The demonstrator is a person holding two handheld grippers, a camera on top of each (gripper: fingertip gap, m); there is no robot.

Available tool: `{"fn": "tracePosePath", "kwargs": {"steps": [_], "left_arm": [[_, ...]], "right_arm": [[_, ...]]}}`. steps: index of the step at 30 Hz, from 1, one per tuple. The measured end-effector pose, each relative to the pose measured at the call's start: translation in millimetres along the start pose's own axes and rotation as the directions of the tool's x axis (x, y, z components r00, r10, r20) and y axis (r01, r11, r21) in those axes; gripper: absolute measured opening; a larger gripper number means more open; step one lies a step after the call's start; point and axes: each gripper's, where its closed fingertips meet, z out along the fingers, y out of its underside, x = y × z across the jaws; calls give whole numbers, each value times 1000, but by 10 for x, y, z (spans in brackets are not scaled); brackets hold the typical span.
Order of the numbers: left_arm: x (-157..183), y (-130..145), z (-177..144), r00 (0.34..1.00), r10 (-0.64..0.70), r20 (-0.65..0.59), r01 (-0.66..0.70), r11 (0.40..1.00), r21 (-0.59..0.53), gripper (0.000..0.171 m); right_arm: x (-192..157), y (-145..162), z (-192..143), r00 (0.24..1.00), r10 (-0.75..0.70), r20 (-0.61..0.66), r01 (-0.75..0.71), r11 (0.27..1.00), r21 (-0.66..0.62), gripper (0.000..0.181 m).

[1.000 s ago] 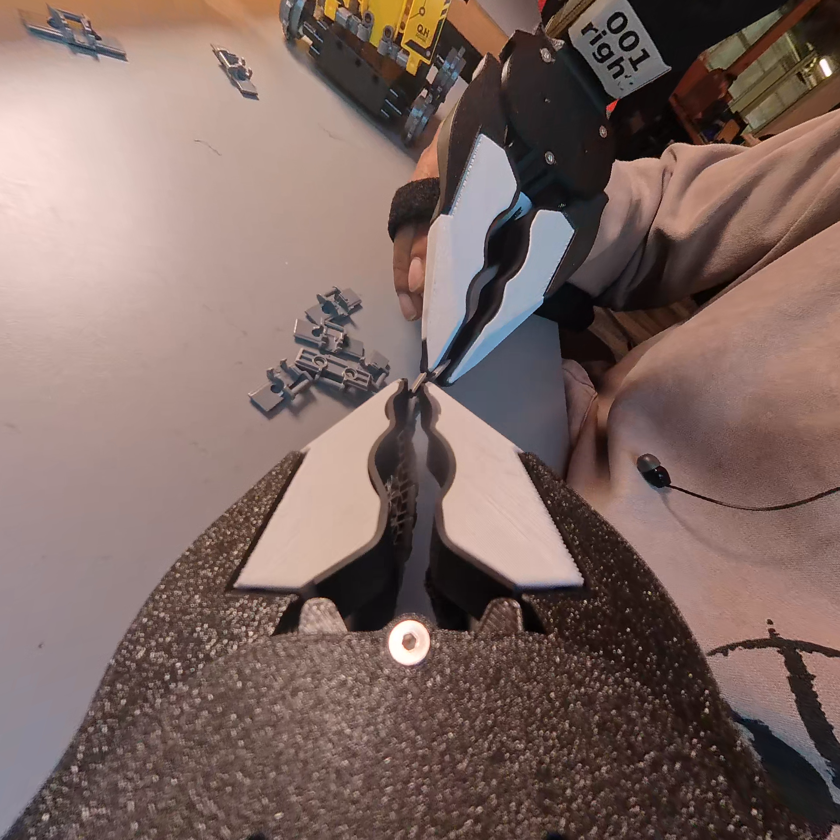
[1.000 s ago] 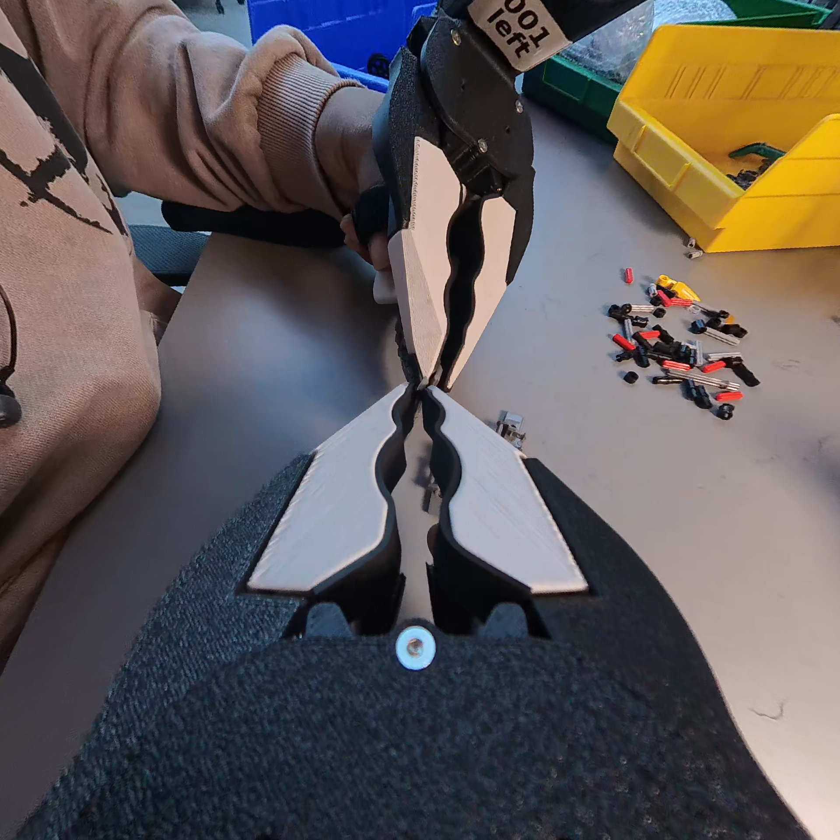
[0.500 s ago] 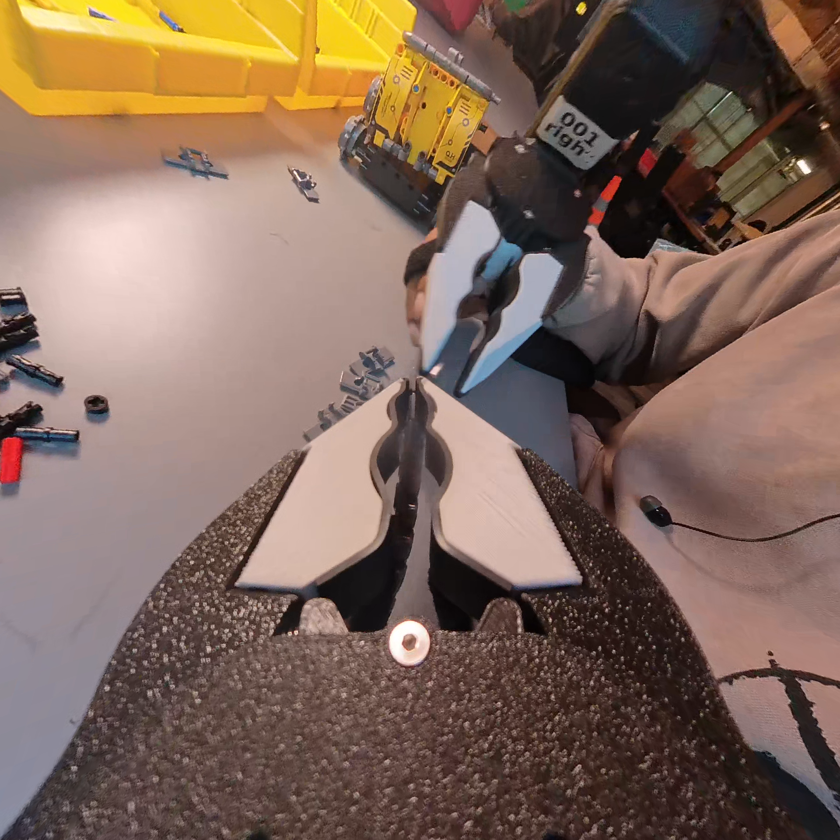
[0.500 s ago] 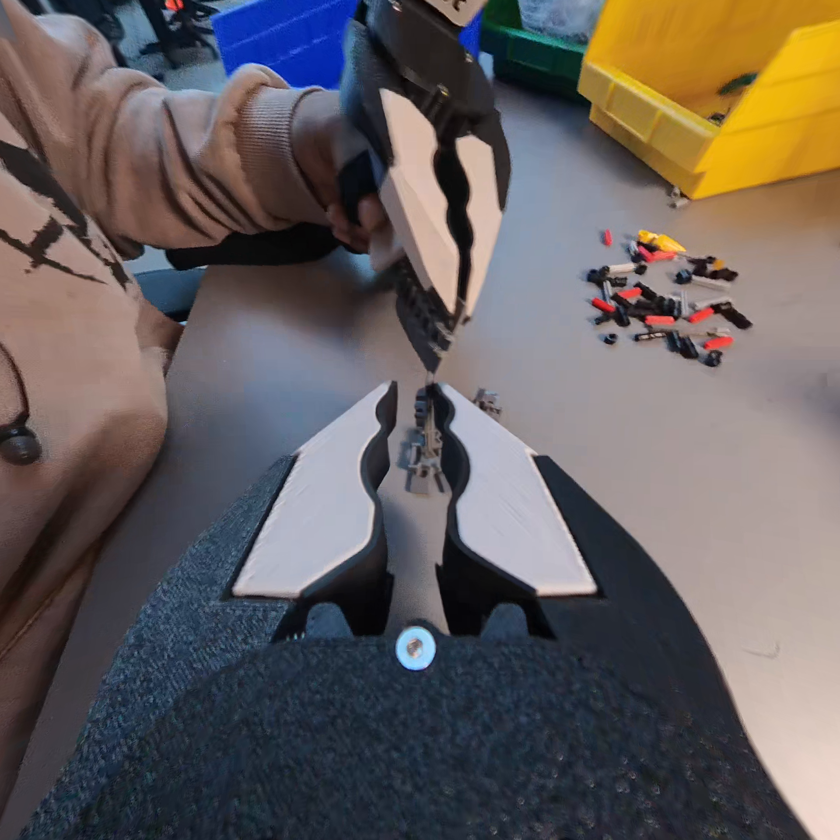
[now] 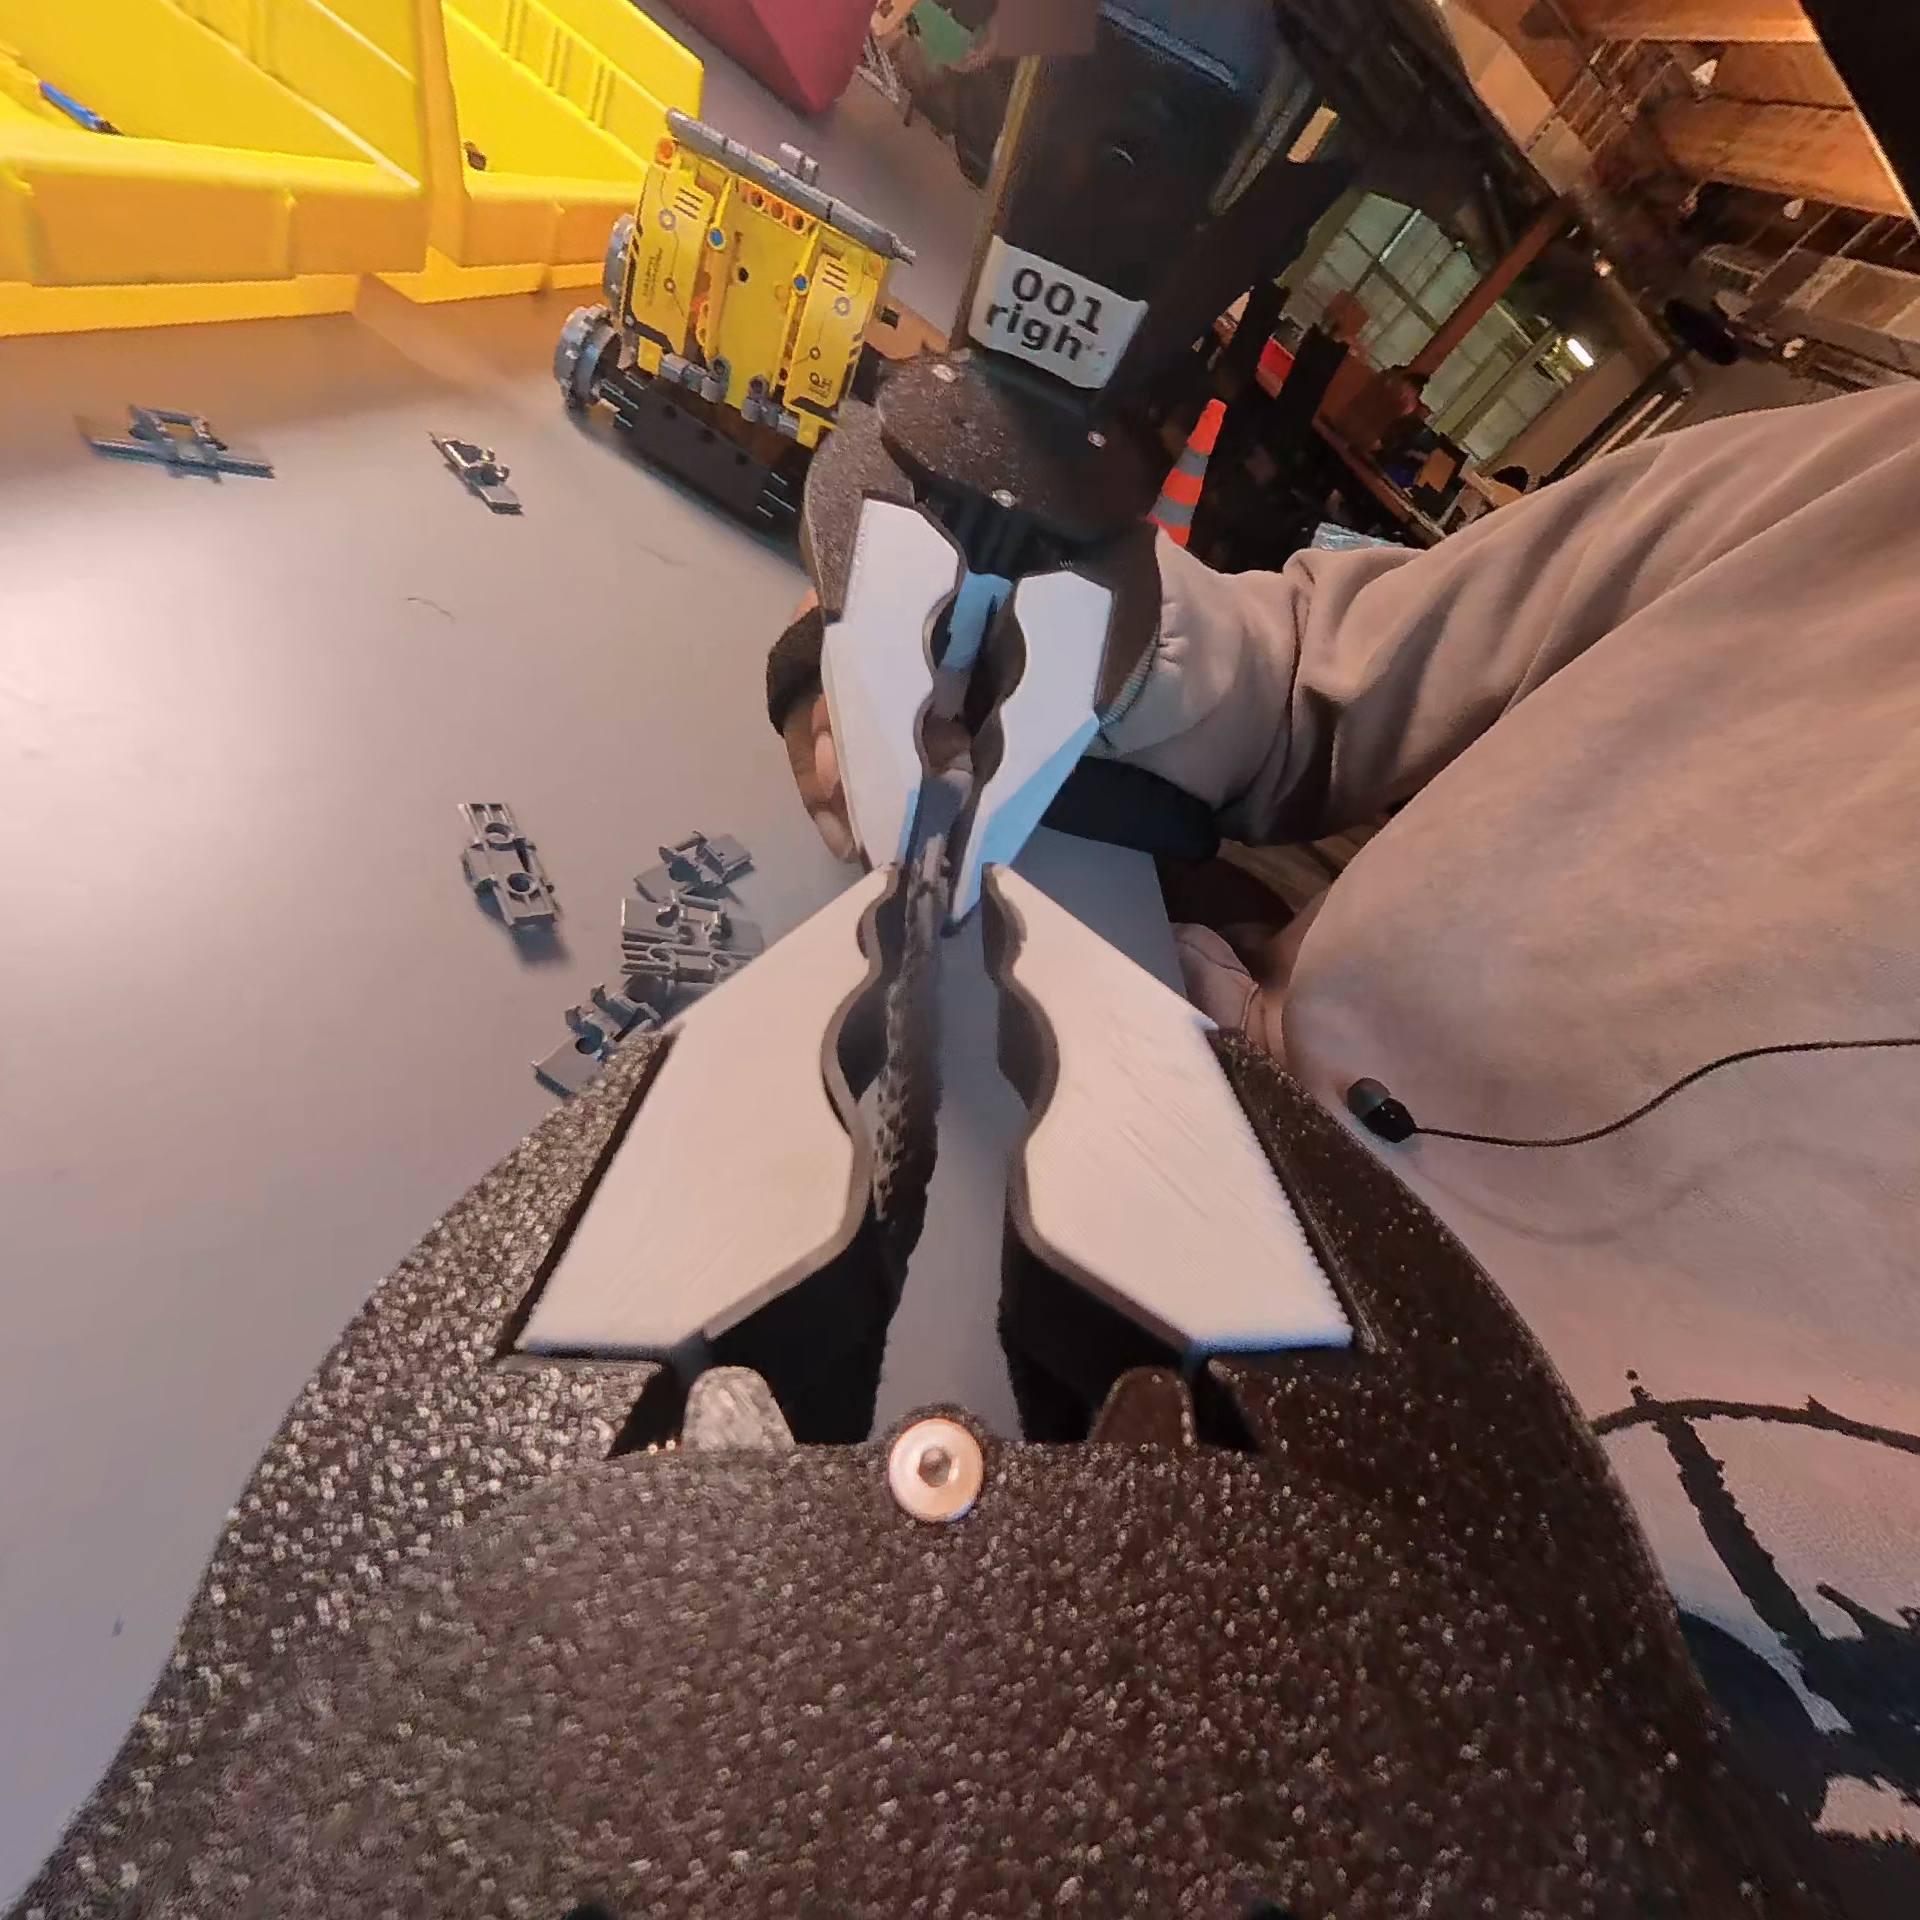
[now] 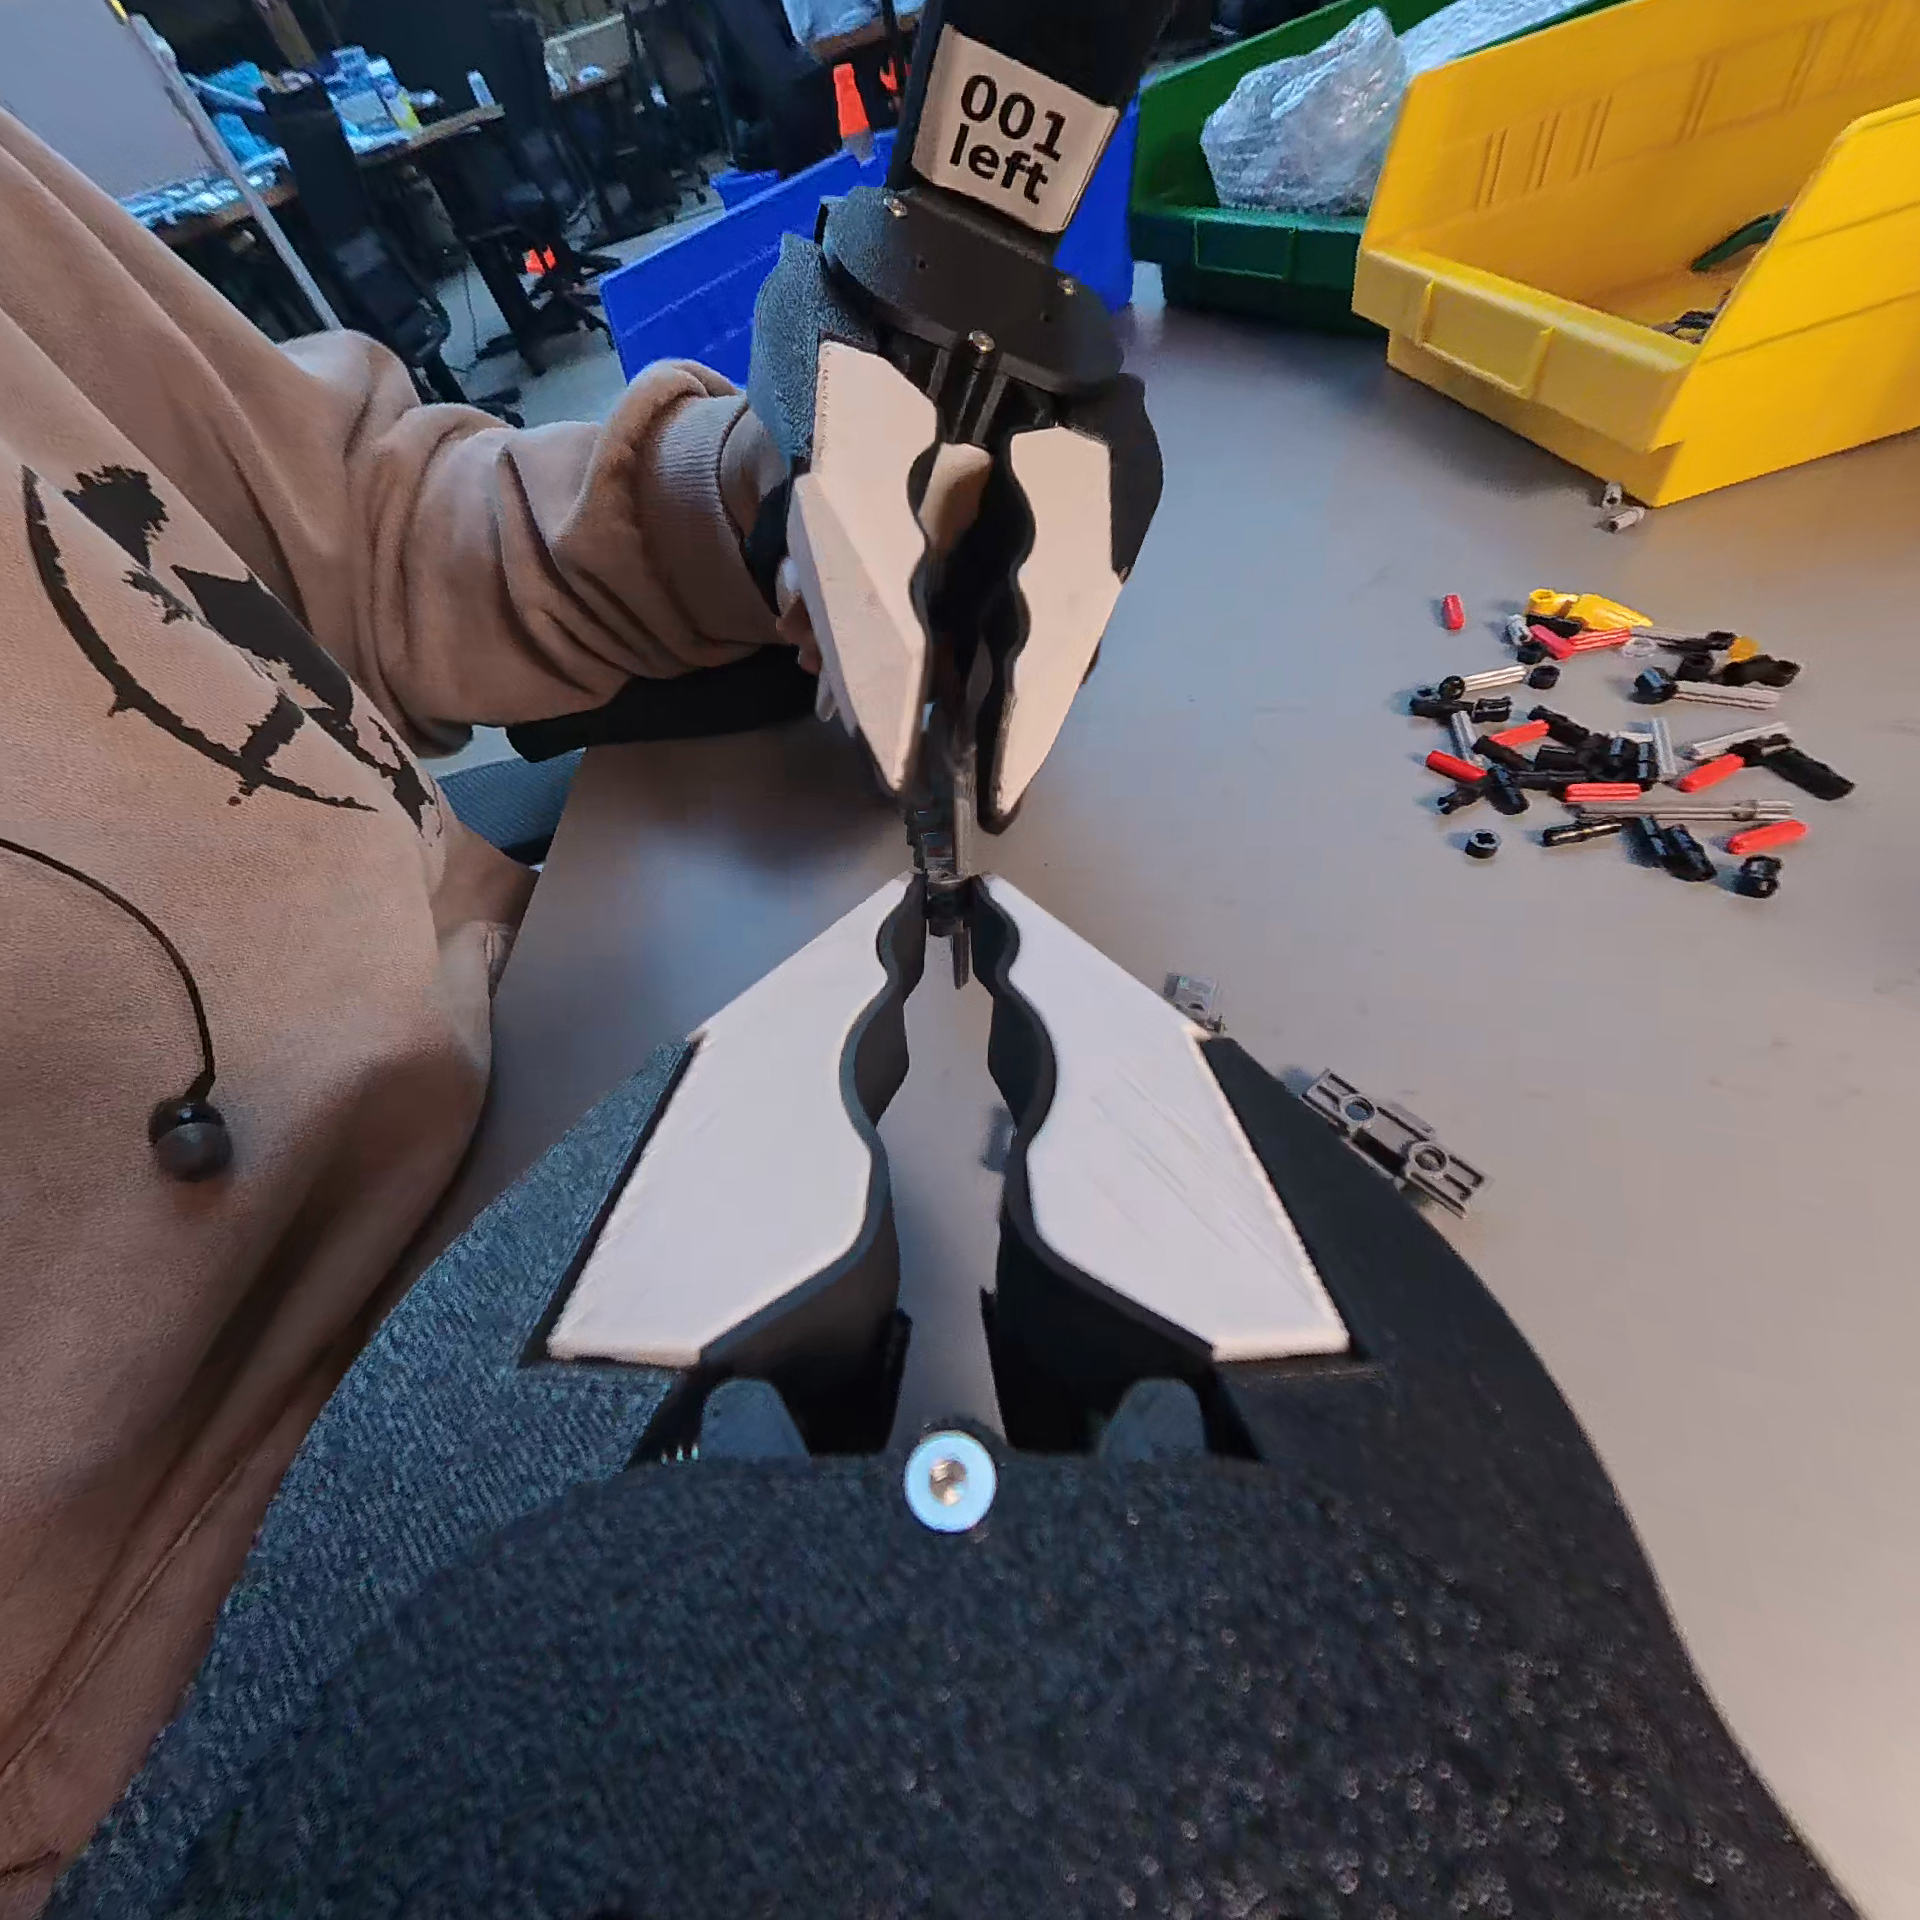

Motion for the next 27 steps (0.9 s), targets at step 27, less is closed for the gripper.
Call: {"fn": "tracePosePath", "kwargs": {"steps": [27], "left_arm": [[-27, 145, 36, 998, 48, 49, -43, 995, -94, 2]], "right_arm": [[-38, -44, -25, 1000, 0, 18, 0, 1000, 29, 0]]}}
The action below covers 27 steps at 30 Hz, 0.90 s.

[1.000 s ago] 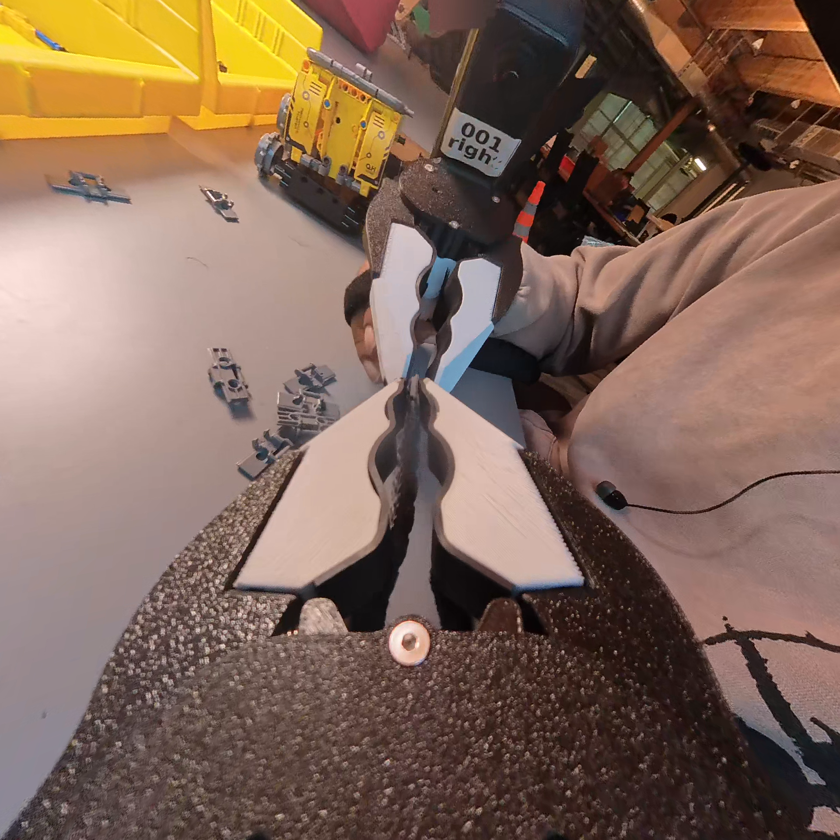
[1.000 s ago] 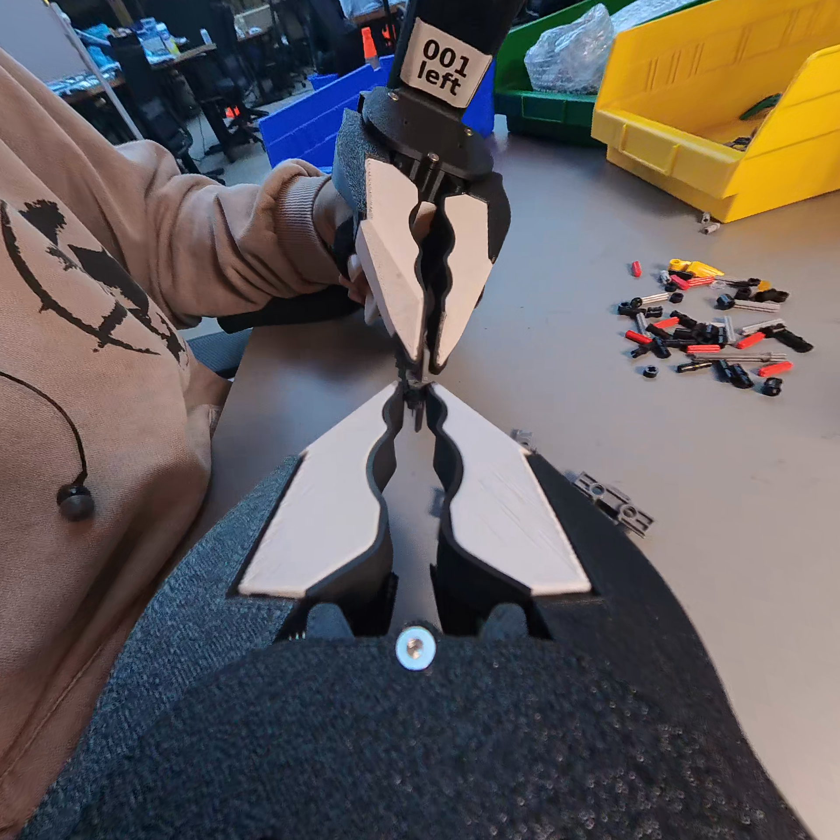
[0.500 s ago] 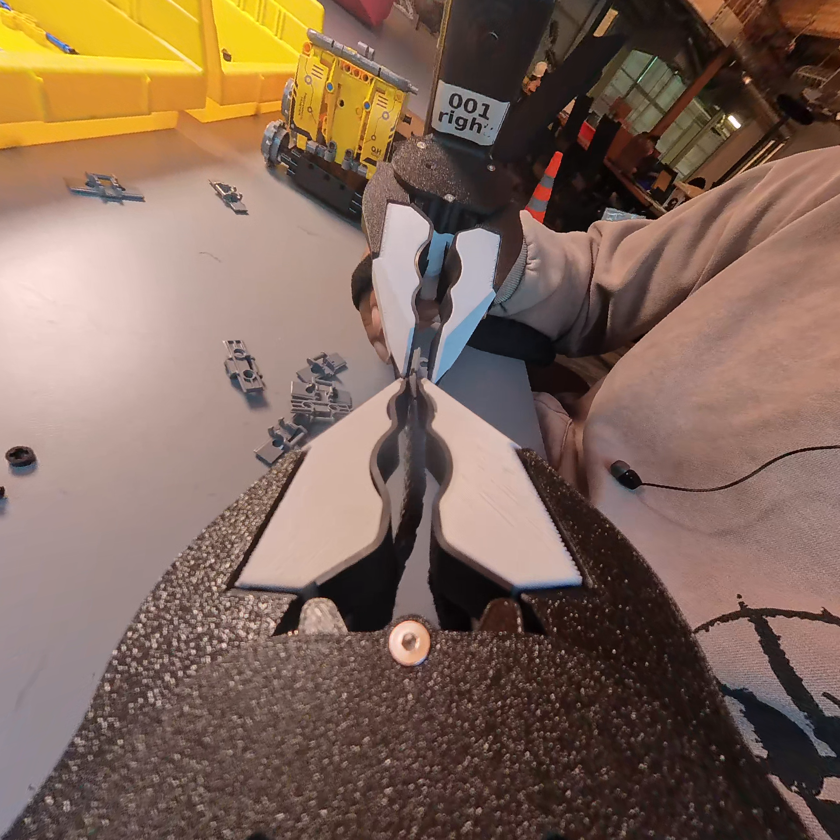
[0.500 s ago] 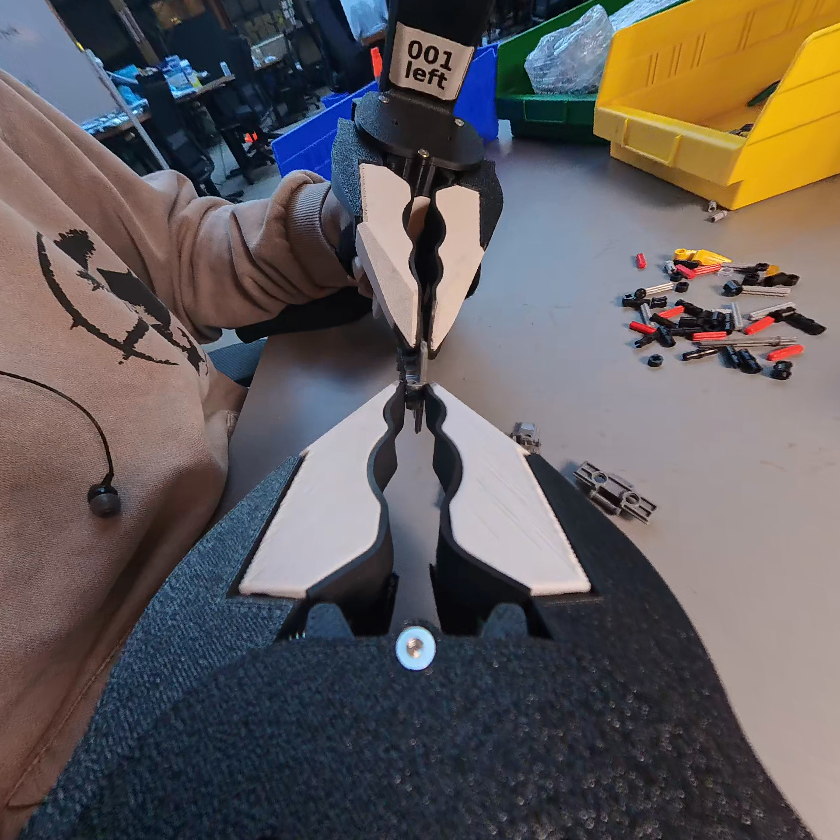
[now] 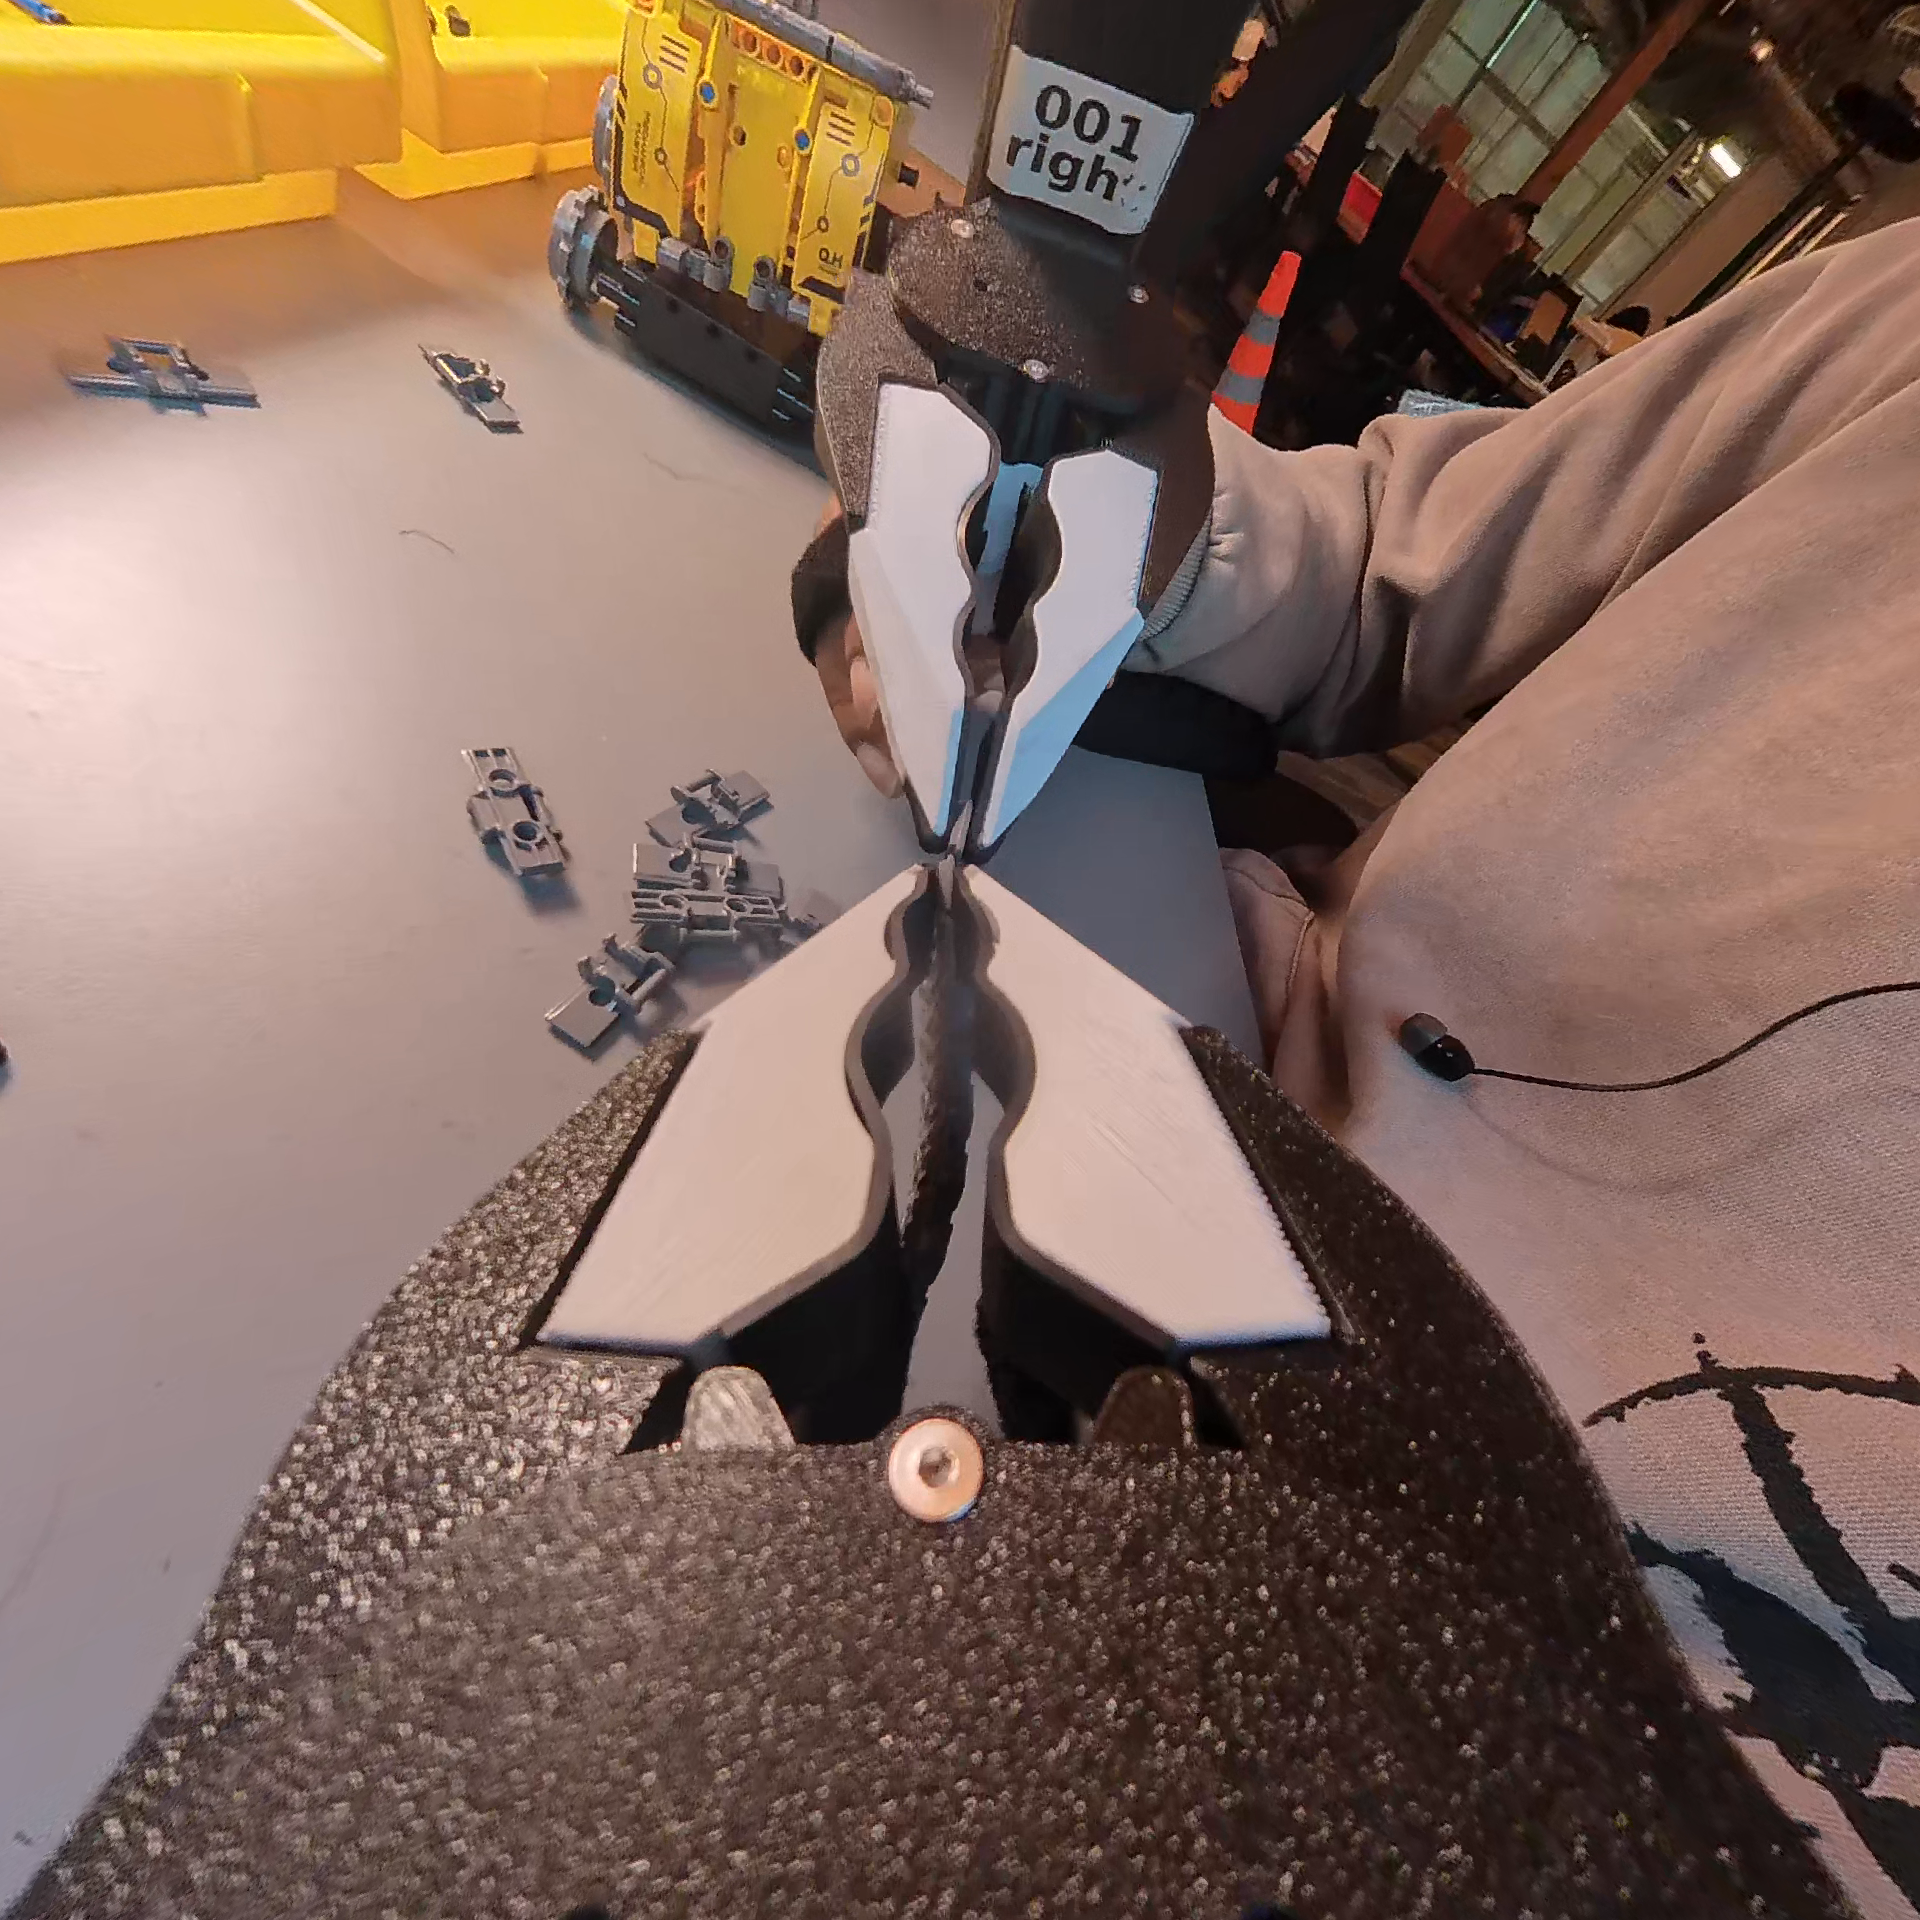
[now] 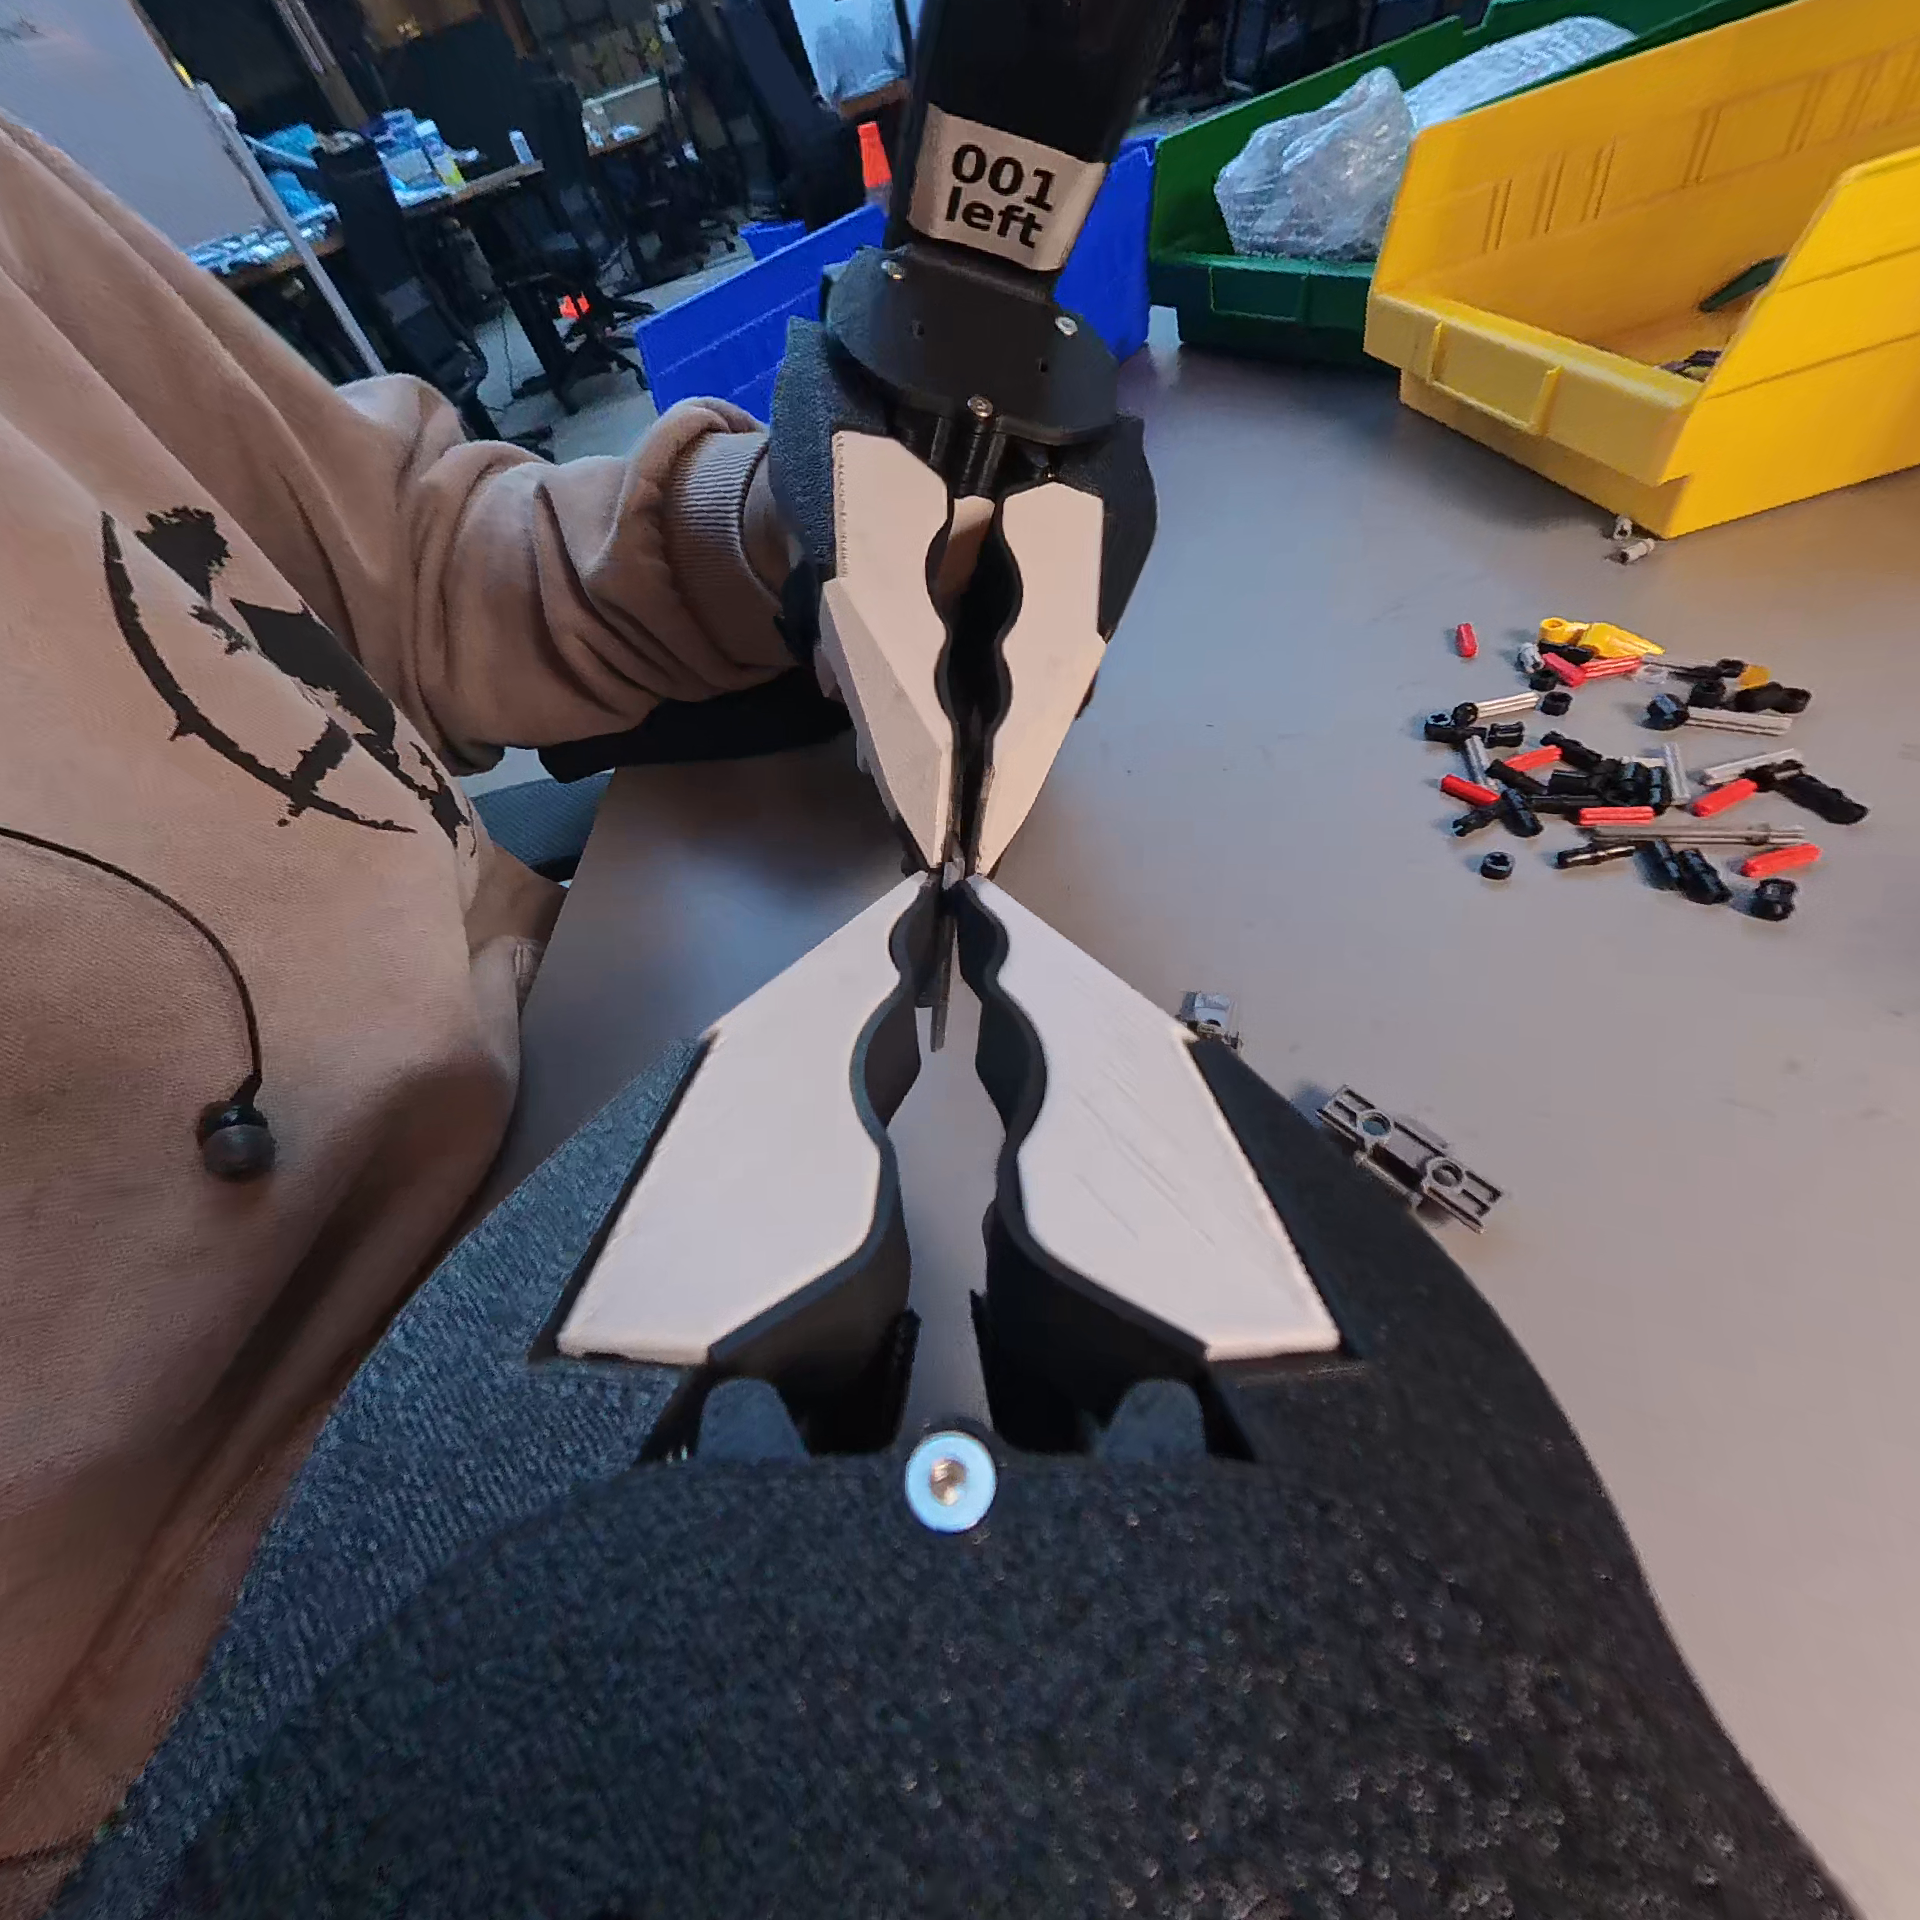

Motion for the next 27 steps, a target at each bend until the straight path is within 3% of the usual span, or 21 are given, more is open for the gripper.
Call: {"fn": "tracePosePath", "kwargs": {"steps": [4, 9, 27], "left_arm": [[-6, 8, -26, 998, -63, -25, 63, 998, 3, 2], [-7, 89, 18, 999, -51, -4, 51, 998, -49, 2], [-4, 196, 164, 999, -41, 18, 42, 995, -89, 1]], "right_arm": [[-33, -29, 30, 991, -122, -62, 123, 992, -1, 0], [-84, 57, 60, 970, -232, -76, 228, 972, -54, 0], [-173, 259, 20, 962, -272, 15, 271, 953, -137, 0]]}}
